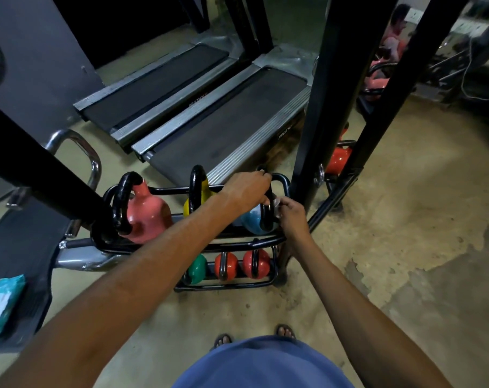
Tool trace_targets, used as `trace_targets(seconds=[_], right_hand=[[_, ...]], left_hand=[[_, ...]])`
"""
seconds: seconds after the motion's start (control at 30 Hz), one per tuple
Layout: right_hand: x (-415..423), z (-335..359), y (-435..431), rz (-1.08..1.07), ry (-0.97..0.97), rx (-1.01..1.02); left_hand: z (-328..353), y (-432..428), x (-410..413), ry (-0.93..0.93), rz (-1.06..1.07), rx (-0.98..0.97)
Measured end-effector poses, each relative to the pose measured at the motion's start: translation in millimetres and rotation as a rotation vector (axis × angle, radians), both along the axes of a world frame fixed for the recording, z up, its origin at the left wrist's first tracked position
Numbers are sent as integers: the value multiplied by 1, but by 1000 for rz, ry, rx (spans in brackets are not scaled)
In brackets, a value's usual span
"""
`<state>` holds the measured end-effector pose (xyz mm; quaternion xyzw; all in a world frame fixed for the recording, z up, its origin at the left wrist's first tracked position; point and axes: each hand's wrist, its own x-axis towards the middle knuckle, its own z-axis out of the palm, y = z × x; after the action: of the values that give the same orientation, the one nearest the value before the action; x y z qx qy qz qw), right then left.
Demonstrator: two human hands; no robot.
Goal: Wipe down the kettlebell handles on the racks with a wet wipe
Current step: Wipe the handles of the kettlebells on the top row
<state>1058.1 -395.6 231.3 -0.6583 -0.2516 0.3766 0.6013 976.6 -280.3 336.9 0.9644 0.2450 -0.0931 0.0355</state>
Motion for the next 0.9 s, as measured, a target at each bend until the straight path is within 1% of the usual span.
trace_targets(seconds=[0.1,0.23,0.3,0.37,0.43,0.63,0.67,0.8,0.9], right_hand=[[7,1,8,40,-6,-45],[21,15,20,136,66,-112],[25,17,24,183,51,-123],[27,12,20,251,-1,-139],[29,8,9,305,-76,-111],[19,-6,-16,242,-363,-147],[15,-8,-19,225,-380,-141],[0,-9,-29,78,-216,-64],[-8,-15,-33,2,-68,-68]], left_hand=[[-3,1,0,11,10,-1],[2,-1,0,11,13,-11],[3,-2,0,16,14,-13],[3,-2,0,25,13,-8],[2,-2,1,22,10,1],[3,-2,0,17,2,39],[3,-3,0,18,2,40],[2,-3,-1,10,0,34],[3,-3,-2,-8,1,20]])
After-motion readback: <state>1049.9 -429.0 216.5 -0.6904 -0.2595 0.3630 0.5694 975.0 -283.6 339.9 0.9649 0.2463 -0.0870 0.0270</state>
